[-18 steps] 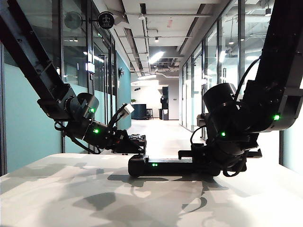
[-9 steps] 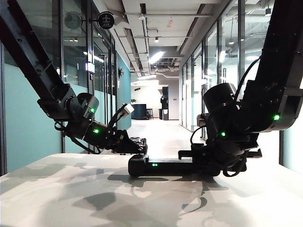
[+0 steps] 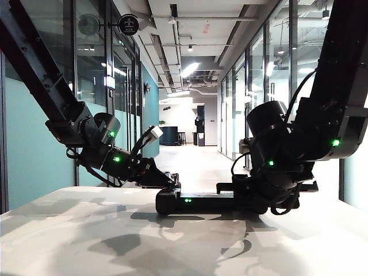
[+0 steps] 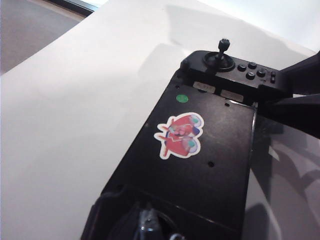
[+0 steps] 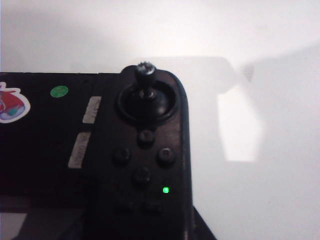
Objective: Push the left joystick on the remote control sitting on the white table backward to make the robot dog back up in a straight line until it returns close to you.
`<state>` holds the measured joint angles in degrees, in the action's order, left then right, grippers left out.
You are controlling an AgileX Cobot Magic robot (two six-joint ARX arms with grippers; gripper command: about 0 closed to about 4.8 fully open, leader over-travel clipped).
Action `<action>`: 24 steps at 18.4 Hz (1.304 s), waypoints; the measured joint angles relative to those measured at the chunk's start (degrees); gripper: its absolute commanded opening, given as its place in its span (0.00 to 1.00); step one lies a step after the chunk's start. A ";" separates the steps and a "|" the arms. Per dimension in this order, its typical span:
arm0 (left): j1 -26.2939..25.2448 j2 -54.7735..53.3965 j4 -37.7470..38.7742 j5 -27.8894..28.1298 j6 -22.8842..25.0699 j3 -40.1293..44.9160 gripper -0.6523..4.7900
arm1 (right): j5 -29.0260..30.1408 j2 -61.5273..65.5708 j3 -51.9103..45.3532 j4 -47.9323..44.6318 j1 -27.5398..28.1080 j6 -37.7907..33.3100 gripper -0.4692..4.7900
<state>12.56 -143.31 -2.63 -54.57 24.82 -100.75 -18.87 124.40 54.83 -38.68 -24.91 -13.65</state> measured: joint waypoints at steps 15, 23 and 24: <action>0.15 8.83 -4.74 35.34 -18.53 0.09 0.11 | -0.02 0.00 0.00 -0.04 0.02 0.15 0.49; 0.72 21.29 8.09 41.77 -24.46 0.09 0.11 | 0.96 -0.02 0.02 -0.55 0.04 0.15 0.70; 0.98 22.27 8.57 41.77 -24.44 0.09 0.11 | 0.98 -0.02 0.04 -0.92 0.02 0.15 0.70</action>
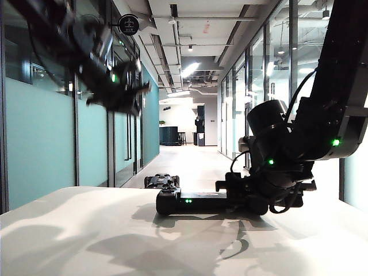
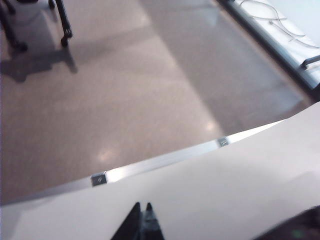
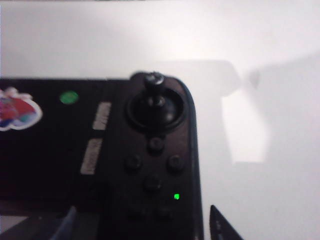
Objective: Push the left joystick on the remote control sitting on the white table backward to make the robot dog back up in a straight line until it returns close to you.
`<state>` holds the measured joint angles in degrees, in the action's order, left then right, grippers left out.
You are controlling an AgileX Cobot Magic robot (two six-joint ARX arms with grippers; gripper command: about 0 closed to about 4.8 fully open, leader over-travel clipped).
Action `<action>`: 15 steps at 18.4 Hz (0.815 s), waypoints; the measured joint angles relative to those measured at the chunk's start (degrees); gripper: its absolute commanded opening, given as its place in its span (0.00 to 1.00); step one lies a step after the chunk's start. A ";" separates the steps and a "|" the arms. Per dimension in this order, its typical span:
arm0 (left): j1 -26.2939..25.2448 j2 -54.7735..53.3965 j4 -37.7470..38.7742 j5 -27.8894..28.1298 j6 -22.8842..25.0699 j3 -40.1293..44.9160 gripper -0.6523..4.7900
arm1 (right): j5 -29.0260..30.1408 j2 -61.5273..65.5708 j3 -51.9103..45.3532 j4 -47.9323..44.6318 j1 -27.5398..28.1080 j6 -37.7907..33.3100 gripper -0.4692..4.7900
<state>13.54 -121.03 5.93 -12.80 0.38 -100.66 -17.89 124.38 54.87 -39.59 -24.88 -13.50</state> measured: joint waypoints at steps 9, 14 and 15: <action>0.17 5.99 4.22 1.20 0.22 -0.22 0.11 | 0.00 -4.48 -1.55 4.33 0.02 1.90 0.70; 0.17 9.03 7.93 5.42 0.22 -0.20 0.11 | -0.04 -11.69 -6.60 4.55 0.02 2.64 0.53; 0.17 9.86 8.48 6.51 0.20 -0.22 0.11 | -0.04 -13.07 -7.54 4.59 0.02 2.73 0.38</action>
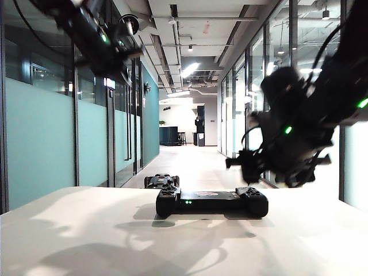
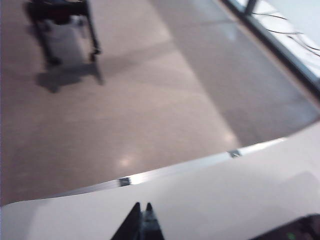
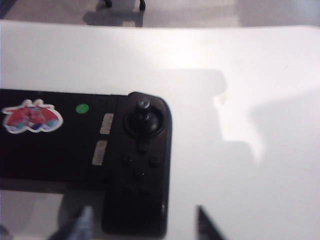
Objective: Push the left joystick on the remote control sitting on the white table backward to make the robot dog back up in a straight line until it returns close to you.
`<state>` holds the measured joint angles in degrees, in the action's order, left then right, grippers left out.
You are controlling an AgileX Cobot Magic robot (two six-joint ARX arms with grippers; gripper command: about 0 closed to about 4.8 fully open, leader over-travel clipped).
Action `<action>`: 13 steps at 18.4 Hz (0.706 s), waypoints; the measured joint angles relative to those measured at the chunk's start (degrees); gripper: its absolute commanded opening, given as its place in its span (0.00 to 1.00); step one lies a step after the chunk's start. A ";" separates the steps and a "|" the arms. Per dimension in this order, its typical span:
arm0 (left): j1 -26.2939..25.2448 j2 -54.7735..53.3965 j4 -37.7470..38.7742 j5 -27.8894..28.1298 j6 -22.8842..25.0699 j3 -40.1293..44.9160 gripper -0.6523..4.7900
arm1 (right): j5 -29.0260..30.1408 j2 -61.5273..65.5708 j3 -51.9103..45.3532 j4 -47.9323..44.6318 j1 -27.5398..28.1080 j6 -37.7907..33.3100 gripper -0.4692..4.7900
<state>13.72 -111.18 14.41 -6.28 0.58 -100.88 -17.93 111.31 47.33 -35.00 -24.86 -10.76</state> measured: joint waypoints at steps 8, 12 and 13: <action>0.07 9.88 5.25 5.01 -1.55 0.09 0.11 | -0.02 -13.88 -6.82 6.08 -0.02 3.04 0.08; 2.43 12.72 8.74 8.74 -1.57 0.15 0.11 | 1.14 -21.09 -10.14 7.48 -0.02 4.13 0.08; 3.02 14.34 9.88 9.22 -1.70 0.83 0.11 | 1.31 -24.41 -11.89 7.69 -0.02 4.87 0.08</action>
<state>16.73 -96.84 24.29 2.94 -1.13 -100.05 -16.62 86.89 35.44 -27.31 -24.88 -5.89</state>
